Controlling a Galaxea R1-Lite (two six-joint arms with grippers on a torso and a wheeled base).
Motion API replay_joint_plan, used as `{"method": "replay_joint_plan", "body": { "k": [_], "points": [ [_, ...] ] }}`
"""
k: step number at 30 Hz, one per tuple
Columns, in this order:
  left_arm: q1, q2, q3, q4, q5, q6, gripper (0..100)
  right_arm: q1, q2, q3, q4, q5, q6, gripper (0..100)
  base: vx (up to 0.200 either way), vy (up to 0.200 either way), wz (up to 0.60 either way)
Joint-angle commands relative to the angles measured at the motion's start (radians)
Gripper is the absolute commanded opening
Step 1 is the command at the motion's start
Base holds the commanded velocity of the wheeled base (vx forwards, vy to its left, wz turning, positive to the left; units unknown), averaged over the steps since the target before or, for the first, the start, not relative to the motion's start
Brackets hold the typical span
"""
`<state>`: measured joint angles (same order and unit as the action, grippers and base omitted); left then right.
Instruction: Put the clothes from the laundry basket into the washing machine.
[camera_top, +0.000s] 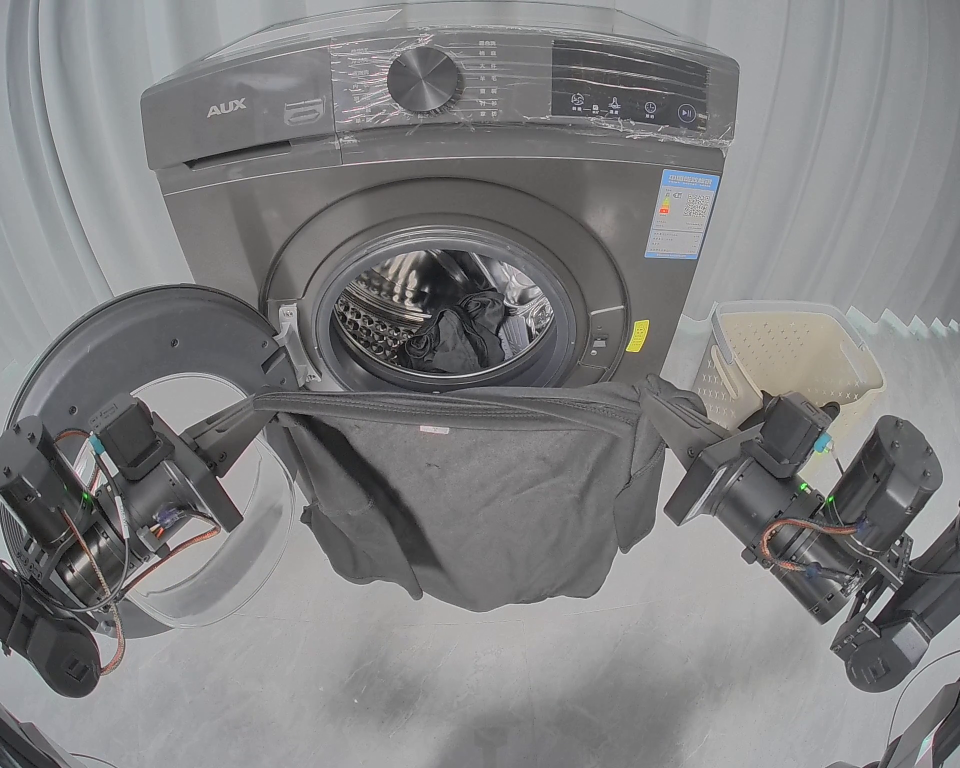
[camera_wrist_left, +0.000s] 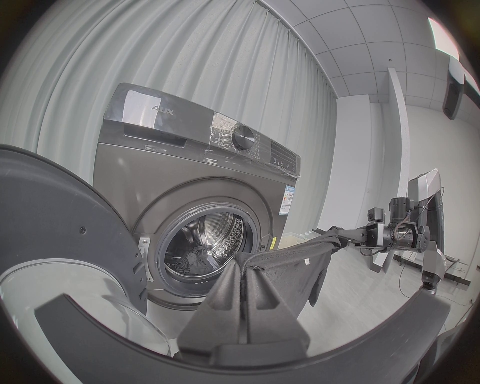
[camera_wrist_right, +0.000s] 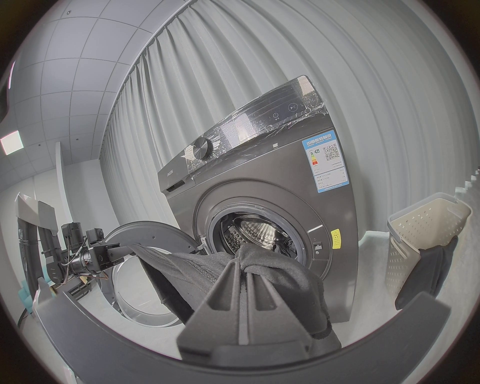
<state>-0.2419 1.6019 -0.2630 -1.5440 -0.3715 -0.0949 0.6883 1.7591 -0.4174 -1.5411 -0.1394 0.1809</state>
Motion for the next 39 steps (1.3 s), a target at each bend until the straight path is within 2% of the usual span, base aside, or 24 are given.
{"method": "replay_joint_plan", "body": {
  "k": [1, 12, 16, 19, 20, 26, 30, 33, 39],
  "points": [
    [0.000, 0.000, -0.001, -0.001, 0.000, 0.000, 0, 0.000, -0.001, -0.001, -0.001, 0.000, 0.000, 0, 0.000, 0.000, 0.00],
    [-0.005, 0.001, 0.004, 0.001, 0.000, 0.003, 0, -0.007, -0.001, -0.006, -0.001, 0.004, 0.000, 0, 0.000, 0.000, 0.00],
    [-0.020, 0.009, -0.009, 0.001, 0.000, 0.003, 0, -0.007, -0.006, 0.017, -0.001, 0.052, 0.008, 0, 0.000, 0.000, 0.00],
    [-0.048, 0.015, -0.030, 0.001, 0.002, 0.000, 0, -0.006, 0.000, 0.034, -0.001, 0.058, 0.003, 0, 0.000, 0.000, 0.00],
    [-0.068, 0.026, -0.045, 0.001, 0.003, -0.003, 0, -0.006, 0.005, 0.040, -0.001, 0.058, 0.003, 100, 0.000, 0.000, 0.00],
    [-0.122, 0.059, -0.096, 0.001, 0.011, -0.003, 0, 0.014, 0.066, 0.175, 0.001, 0.067, -0.015, 100, 0.000, 0.000, 0.00],
    [-0.160, 0.078, -0.096, 0.001, 0.013, -0.003, 0, 0.023, 0.168, 0.255, -0.001, 0.106, -0.038, 100, 0.000, 0.000, 0.00],
    [-0.185, 0.079, -0.099, 0.001, 0.032, -0.003, 0, 0.028, 0.209, 0.246, -0.002, 0.130, -0.040, 100, 0.000, 0.000, 0.00],
    [-0.197, 0.092, -0.102, 0.001, 0.051, -0.003, 0, 0.027, 0.261, 0.138, -0.002, 0.132, -0.038, 100, 0.000, 0.000, 0.00]
  ]
}}
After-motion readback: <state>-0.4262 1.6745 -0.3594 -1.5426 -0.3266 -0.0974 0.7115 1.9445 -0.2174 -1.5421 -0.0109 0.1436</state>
